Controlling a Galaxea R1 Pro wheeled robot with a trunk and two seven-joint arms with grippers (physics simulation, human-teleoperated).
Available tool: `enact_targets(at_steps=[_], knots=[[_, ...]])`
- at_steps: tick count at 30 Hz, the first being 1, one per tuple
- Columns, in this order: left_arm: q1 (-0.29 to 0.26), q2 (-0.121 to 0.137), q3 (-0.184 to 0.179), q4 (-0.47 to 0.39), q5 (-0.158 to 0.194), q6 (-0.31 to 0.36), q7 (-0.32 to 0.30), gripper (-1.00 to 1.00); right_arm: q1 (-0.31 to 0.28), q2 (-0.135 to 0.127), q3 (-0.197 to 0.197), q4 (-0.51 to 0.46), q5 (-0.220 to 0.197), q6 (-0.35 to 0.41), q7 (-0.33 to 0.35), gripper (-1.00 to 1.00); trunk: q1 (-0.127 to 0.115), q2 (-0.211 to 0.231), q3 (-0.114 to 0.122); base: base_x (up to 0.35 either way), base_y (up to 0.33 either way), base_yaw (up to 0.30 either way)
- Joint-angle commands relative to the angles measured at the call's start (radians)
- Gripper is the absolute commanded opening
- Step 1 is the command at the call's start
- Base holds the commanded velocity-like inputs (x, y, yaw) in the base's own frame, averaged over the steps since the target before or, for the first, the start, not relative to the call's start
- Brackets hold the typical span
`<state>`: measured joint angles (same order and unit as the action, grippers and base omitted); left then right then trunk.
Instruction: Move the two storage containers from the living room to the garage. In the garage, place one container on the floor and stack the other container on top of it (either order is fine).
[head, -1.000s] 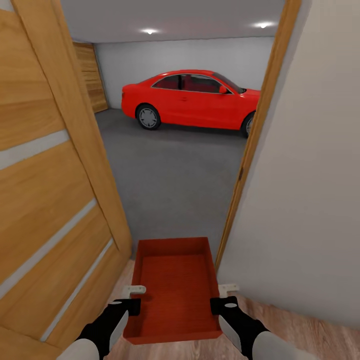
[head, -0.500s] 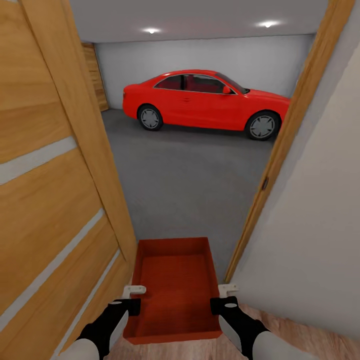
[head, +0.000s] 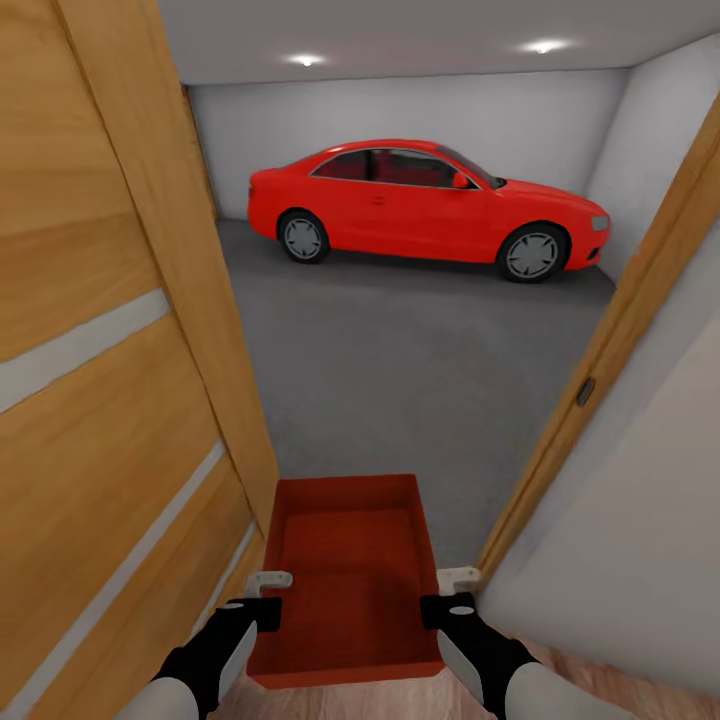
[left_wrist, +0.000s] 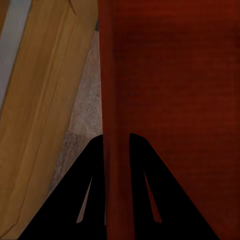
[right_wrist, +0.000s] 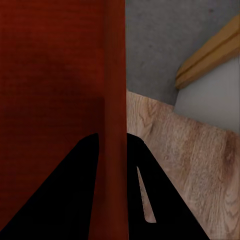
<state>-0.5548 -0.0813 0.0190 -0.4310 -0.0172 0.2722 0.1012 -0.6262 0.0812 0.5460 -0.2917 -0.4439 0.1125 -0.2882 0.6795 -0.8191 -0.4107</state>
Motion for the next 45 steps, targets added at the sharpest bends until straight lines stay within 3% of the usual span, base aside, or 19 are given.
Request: enact_targets(at_steps=[1, 23, 38, 45], knots=[[0.0, 0.0, -0.027, -0.003, -0.007, 0.004, 0.009, -1.0, -0.001, -0.012, 0.019, 0.011, -0.013, 0.007, -0.026, -1.0, 0.0, -0.001, -0.001, 0.15, 0.087, -0.142], [0.0, 0.0, -0.026, -0.005, -0.007, 0.004, 0.009, -1.0, -0.001, -0.012, 0.019, 0.011, -0.013, 0.007, -0.026, -1.0, 0.0, -0.001, -0.001, 0.015, 0.02, -0.24], [0.0, 0.0, -0.027, -0.003, -0.007, 0.004, 0.009, -1.0, -0.001, -0.012, 0.019, 0.011, -0.013, 0.007, -0.025, -1.0, 0.0, -0.001, -0.001, 0.105, 0.266, -0.017], [0.0, 0.0, -0.026, -0.004, -0.007, 0.004, 0.009, -1.0, -0.001, -0.012, 0.019, 0.011, -0.013, 0.007, -0.025, -1.0, 0.0, -0.001, -0.001, 0.03, 0.062, 0.0]])
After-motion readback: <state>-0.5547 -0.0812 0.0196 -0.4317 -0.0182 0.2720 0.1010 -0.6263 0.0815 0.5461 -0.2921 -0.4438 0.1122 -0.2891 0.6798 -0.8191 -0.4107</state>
